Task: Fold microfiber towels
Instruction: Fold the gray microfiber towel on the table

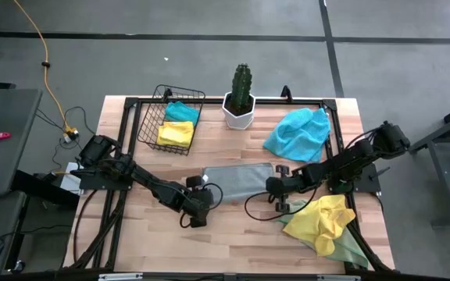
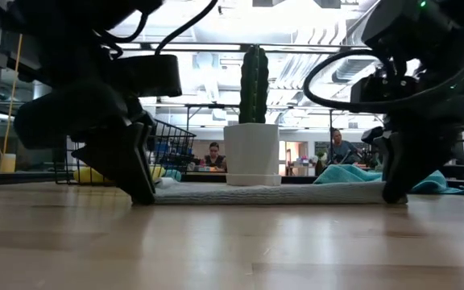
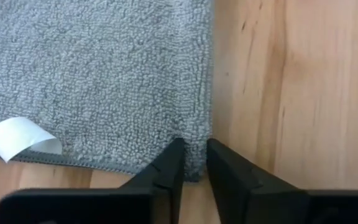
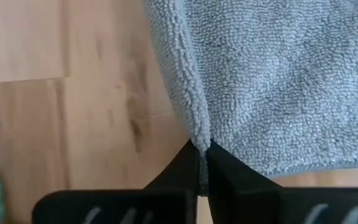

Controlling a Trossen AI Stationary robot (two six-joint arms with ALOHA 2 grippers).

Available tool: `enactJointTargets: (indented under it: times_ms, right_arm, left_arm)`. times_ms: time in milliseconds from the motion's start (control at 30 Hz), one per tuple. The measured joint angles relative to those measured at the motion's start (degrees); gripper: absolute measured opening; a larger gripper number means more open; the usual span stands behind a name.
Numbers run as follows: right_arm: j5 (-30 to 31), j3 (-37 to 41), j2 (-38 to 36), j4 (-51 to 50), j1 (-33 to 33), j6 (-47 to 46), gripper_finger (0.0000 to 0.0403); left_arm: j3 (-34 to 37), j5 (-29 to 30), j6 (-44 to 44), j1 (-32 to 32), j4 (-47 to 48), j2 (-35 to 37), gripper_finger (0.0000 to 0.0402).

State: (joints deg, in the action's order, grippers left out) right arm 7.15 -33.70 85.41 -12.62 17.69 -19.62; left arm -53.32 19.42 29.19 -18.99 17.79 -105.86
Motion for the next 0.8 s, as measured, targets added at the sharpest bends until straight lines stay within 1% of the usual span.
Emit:
enactJointTargets:
  times_ms: [100, 167, 267, 333, 400, 467, 533, 633, 733, 800]
  right_arm:
    - [-0.92, 0.05, 0.02, 0.78, 1.14, -1.33, 0.0003]
    - [-2.36, 0.05, 0.02, 1.14, 1.91, -2.66, 0.0002]
    - [-4.7, 0.05, 0.02, 1.56, 3.44, -5.49, 0.0001]
    - [-7.0, 0.05, 0.1, 2.64, 4.64, -7.74, 0.0001]
    - [-9.72, -0.08, 0.11, 5.39, 5.8, -9.68, 0.0001]
    - [-11.85, -0.13, 0.09, 8.26, 6.8, -11.23, 0.0001]
    - [-13.79, -0.23, -0.03, 9.88, 7.41, -12.1, 0.0]
    - [-14.71, -1.78, -0.67, 8.58, 7.83, -11.94, 0.0]
    - [-14.38, -3.42, -2.28, 7.1, 7.78, -10.52, 0.0]
    - [-12.72, -3.95, -3.45, 4.98, 7.47, -10.1, 0.0]
  left_arm:
    - [-0.04, 0.07, 0.02, -0.43, -0.19, -0.26, 0.0018]
    - [-0.04, 0.02, 0.75, -0.85, -0.23, -0.37, 0.0006]
    - [0.0, -0.56, 2.88, -1.95, -0.13, -0.1, 0.0006]
    - [-0.03, -3.73, 4.66, -2.81, -0.14, 0.54, 0.0002]
    - [-0.41, -8.25, 5.69, -3.85, -0.2, 1.73, 0.0002]
    - [-0.97, -11.02, 6.23, -4.53, 0.16, 2.72, 0.0001]
    - [-1.76, -11.93, 6.2, -4.71, 1.34, 4.48, 0.0001]
    - [-2.95, -12.19, 5.28, -4.87, 1.63, 6.86, 0.0001]
    - [-3.5, -11.34, 4.31, -4.27, 3.27, 8.08, 0.0]
    - [-3.65, -9.43, 4.22, -3.46, 4.27, 8.4, 0.0]
